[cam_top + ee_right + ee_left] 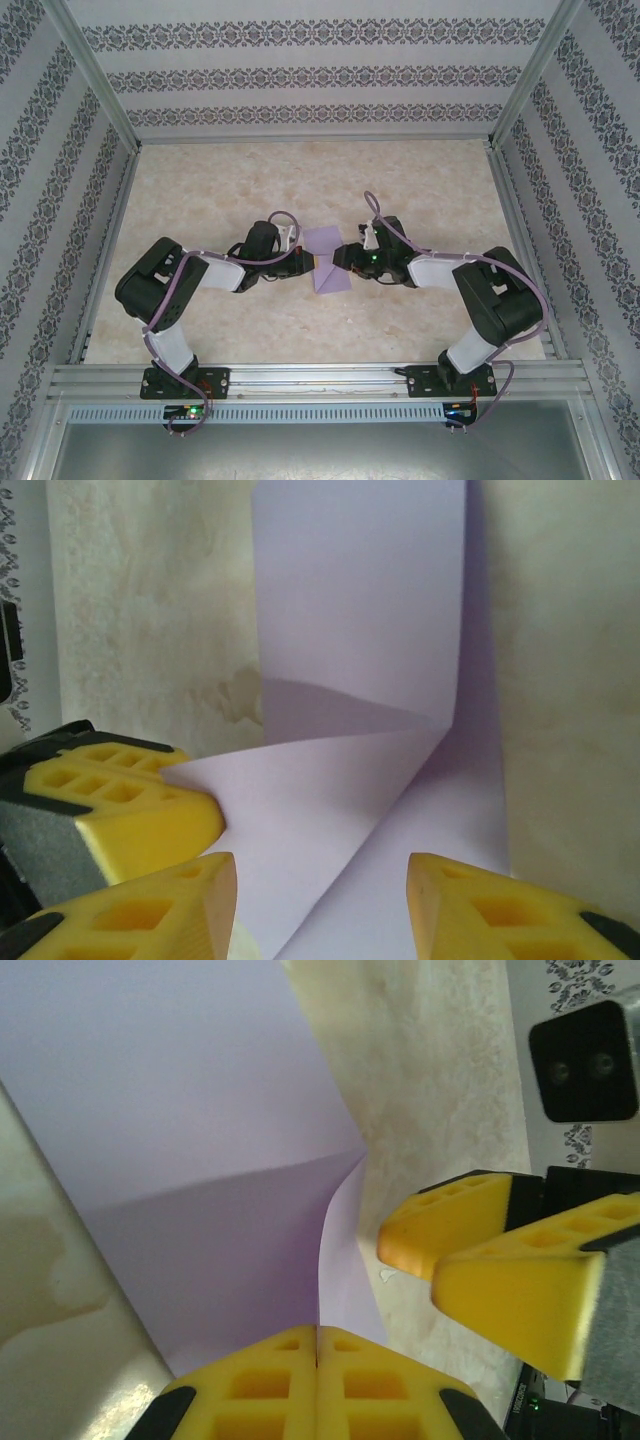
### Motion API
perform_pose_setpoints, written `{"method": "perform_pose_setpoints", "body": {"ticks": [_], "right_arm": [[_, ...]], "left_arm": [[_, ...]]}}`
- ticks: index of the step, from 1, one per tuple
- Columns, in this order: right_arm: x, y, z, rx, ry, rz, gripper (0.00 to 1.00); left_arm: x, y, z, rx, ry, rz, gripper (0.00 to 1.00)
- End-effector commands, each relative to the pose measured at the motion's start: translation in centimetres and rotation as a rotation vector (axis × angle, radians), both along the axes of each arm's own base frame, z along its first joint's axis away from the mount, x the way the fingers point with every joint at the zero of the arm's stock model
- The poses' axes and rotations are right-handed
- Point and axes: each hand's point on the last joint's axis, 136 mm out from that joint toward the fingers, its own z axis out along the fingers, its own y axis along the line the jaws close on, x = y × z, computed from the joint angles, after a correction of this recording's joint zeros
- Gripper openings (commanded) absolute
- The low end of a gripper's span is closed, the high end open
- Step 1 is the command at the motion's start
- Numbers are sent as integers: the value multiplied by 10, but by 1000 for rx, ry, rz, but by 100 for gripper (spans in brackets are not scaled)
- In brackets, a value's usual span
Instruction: Fold a paper plane with a square sheet of paper (fold left side to right side)
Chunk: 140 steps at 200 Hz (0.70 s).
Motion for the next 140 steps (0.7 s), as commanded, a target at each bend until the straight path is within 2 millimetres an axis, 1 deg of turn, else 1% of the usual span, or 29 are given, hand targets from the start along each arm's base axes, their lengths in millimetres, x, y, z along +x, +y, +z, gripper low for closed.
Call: {"method": "perform_pose_setpoints", "body": {"ticks": [1, 39, 83, 140], "right_arm": [[12, 15, 12, 58, -35, 8, 47], [17, 23, 8, 67, -29, 9, 45], [21, 27, 4, 82, -17, -4, 42], [22, 15, -14, 28, 19, -65, 45]], "left_arm": [[1, -3, 13, -26, -46, 8, 0], [1, -2, 13, -33, -50, 18, 0], [1, 1, 8, -24, -43, 28, 0], [1, 3, 6, -12, -36, 40, 0]]}}
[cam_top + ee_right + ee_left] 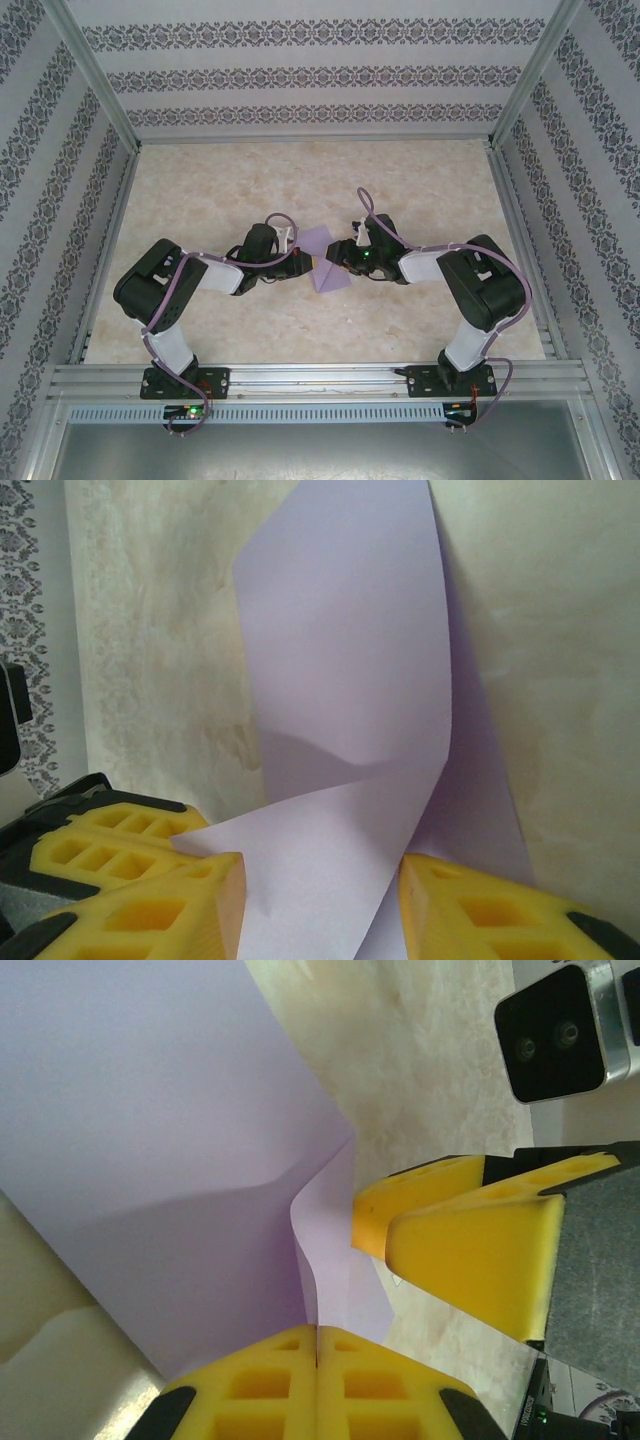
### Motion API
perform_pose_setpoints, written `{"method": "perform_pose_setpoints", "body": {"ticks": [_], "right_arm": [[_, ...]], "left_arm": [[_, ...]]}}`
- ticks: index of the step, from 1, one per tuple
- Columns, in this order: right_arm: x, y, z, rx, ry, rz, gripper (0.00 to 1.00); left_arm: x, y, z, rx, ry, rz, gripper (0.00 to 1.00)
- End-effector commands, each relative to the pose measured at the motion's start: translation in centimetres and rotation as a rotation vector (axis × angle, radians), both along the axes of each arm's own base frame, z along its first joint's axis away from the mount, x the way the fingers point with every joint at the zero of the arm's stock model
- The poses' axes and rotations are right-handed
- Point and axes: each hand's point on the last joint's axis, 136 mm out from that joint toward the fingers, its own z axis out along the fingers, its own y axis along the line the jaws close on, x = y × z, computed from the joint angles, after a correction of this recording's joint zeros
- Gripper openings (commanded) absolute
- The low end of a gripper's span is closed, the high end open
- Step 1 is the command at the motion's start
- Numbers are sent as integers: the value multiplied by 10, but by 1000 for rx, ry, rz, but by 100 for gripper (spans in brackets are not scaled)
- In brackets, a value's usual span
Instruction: Fold a paper plane with a square sheet of paper (fold left side to right side)
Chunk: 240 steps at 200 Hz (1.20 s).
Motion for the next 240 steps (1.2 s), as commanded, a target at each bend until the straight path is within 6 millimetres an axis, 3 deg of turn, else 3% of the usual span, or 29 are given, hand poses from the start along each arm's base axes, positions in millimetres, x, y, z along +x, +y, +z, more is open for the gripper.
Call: {"method": "perform_pose_setpoints", "body": {"ticks": [1, 81, 110, 134, 196, 240], "right_arm": [[6, -1, -6, -16, 1, -33, 45], [12, 10, -3, 32, 15, -23, 43], [12, -8, -10, -11, 27, -99, 44], [14, -12, -3, 12, 31, -118, 44], [16, 3, 7, 76, 30, -86, 42], [17, 9, 3, 84, 44, -84, 40]], "left_arm": [[1, -2, 10, -21, -34, 6, 0], [2, 0, 11, -12, -39, 12, 0], [2, 2, 11, -10, -39, 28, 0], [3, 4, 13, -11, -47, 36, 0], [3, 7, 18, -30, -63, 53, 0], [2, 7, 17, -33, -62, 58, 0]]}}
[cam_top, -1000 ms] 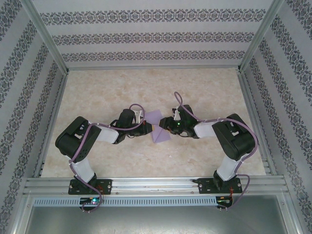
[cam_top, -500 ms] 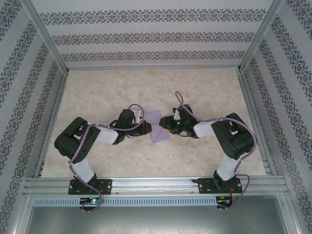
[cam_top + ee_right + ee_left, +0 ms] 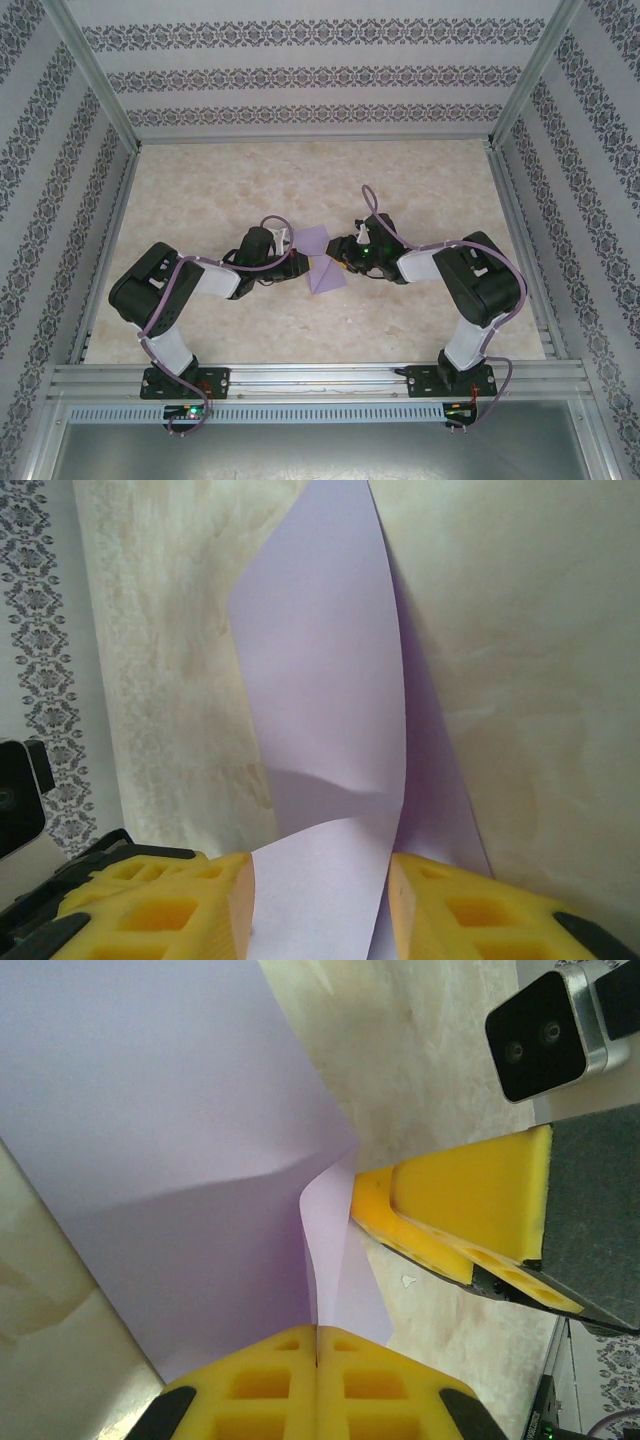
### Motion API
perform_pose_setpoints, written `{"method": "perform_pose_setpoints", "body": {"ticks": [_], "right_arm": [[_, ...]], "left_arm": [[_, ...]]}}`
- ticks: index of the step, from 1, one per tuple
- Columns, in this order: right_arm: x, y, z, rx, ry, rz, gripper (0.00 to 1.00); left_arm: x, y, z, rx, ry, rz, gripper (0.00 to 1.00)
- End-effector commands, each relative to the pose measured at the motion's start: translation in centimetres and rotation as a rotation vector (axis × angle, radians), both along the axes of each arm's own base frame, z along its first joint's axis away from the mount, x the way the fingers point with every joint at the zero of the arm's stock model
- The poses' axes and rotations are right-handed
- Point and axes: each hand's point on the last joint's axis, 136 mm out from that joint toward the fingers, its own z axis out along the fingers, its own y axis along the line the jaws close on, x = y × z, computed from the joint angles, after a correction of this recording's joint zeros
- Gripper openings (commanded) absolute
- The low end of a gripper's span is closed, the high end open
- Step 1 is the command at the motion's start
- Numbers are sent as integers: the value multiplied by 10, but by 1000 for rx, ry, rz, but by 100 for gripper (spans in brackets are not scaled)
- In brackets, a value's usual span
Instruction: Fold a paper plane with a square sheet of paper (fold left side to right side)
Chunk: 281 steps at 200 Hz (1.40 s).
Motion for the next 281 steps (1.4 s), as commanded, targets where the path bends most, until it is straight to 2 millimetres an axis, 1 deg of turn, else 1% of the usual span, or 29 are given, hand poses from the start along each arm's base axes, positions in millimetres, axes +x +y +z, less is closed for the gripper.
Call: {"method": "perform_pose_setpoints", "body": {"ticks": [1, 26, 39, 56, 81, 94, 120, 127, 151, 170, 192, 195, 198, 216, 224, 245, 270, 274, 281], "right_arm": [[4, 8, 3, 25, -8, 7, 40], [5, 6, -1, 16, 2, -9, 40], [5, 7, -3, 12, 6, -10, 38], [6, 6, -8, 0, 16, -14, 32], [6, 8, -15, -9, 29, -10, 21], [6, 9, -14, -10, 20, -6, 16], [8, 11, -8, -12, -8, 2, 3], [8, 12, -6, -10, -17, 6, 0], [9, 10, 0, -12, -42, 9, 0], [11, 9, 10, -6, -72, 12, 0], [14, 6, 31, 14, -144, 17, 0], [15, 5, 36, 19, -158, 18, 0], [15, 4, 40, 24, -171, 19, 0], [20, -1, 66, 54, -258, 24, 0], [22, -4, 83, 80, -308, 22, 0], [24, -13, 124, 148, -420, 26, 0], [25, -26, 171, 232, -527, 6, 0], [24, -29, 176, 243, -531, 1, 0], [24, -32, 192, 276, -575, -4, 0]], "left_arm": [[5, -1, 17, -38, -58, 12, 0], [5, -1, 18, -41, -63, 17, 0], [5, -1, 18, -42, -65, 17, 0], [5, -1, 18, -43, -64, 15, 0], [3, -1, 15, -41, -55, 11, 0], [3, -1, 13, -38, -51, 12, 0], [2, 0, 10, -34, -48, 13, 0], [3, 1, 10, -32, -48, 15, 3], [2, 3, 14, -24, -55, 19, 18], [2, 10, 22, -4, -76, 26, 29], [1, 23, 39, 33, -109, 39, 40], [1, 25, 42, 38, -116, 41, 45], [1, 27, 45, 44, -124, 42, 48], [-1, 40, 65, 71, -166, 57, 55], [-2, 45, 74, 83, -184, 65, 57], [-3, 63, 104, 80, -254, 111, 66], [-7, 75, 143, -17, -351, 166, 85], [-7, 76, 150, -44, -365, 176, 88], [-8, 78, 161, -94, -385, 193, 92]]}}
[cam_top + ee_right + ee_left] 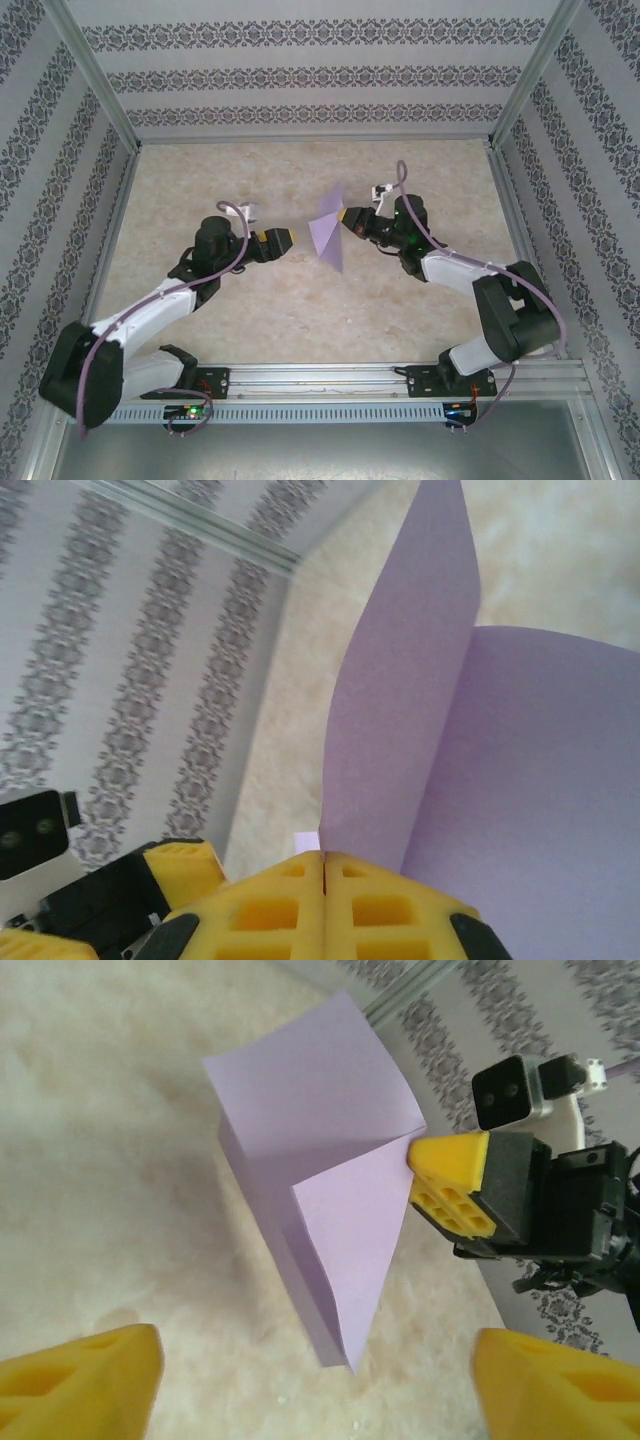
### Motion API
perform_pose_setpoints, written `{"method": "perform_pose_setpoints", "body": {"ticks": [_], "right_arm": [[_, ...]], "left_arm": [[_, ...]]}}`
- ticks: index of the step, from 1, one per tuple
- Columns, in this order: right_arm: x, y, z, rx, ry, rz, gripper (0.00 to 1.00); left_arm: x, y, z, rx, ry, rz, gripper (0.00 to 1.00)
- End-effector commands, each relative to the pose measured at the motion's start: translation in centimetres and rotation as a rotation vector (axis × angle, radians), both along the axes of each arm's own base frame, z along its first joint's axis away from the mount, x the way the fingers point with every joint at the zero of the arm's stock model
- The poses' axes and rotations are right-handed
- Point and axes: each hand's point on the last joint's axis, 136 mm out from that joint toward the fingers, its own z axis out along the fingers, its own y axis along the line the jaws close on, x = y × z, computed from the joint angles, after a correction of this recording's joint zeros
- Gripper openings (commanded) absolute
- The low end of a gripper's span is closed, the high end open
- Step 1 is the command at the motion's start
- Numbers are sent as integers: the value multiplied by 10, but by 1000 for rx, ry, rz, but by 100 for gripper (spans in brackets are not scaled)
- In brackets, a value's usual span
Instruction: Fold a paper plane with a square sheet of paper (fold left side to right side)
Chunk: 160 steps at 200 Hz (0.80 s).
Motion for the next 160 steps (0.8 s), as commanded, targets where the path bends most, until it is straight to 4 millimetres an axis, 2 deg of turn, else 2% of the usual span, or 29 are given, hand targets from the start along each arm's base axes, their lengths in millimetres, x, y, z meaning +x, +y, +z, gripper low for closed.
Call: {"method": "perform_pose_setpoints", "body": {"ticks": [1, 12, 38, 75, 94, 119, 160], "right_arm": [[-7, -6, 51, 98, -153, 34, 0], [-9, -11, 70, 137, -190, 26, 0], [-11, -17, 106, 222, -247, 19, 0], [-16, -13, 139, 317, -290, 44, 0], [-17, -8, 145, 329, -299, 56, 0], [-17, 0, 147, 339, -300, 71, 0], [-12, 4, 136, 333, -274, 65, 0]], "left_arm": [[-5, 12, 19, -87, -45, 37, 92], [-7, 10, 35, -164, -68, 30, 96], [-8, -3, 64, -340, -71, -43, 97], [-2, -25, 93, -583, -46, -160, 95], [-1, -42, 99, -658, -21, -228, 93], [1, -63, 93, -706, 21, -275, 91], [3, -77, 91, -719, 25, -305, 88]]}}
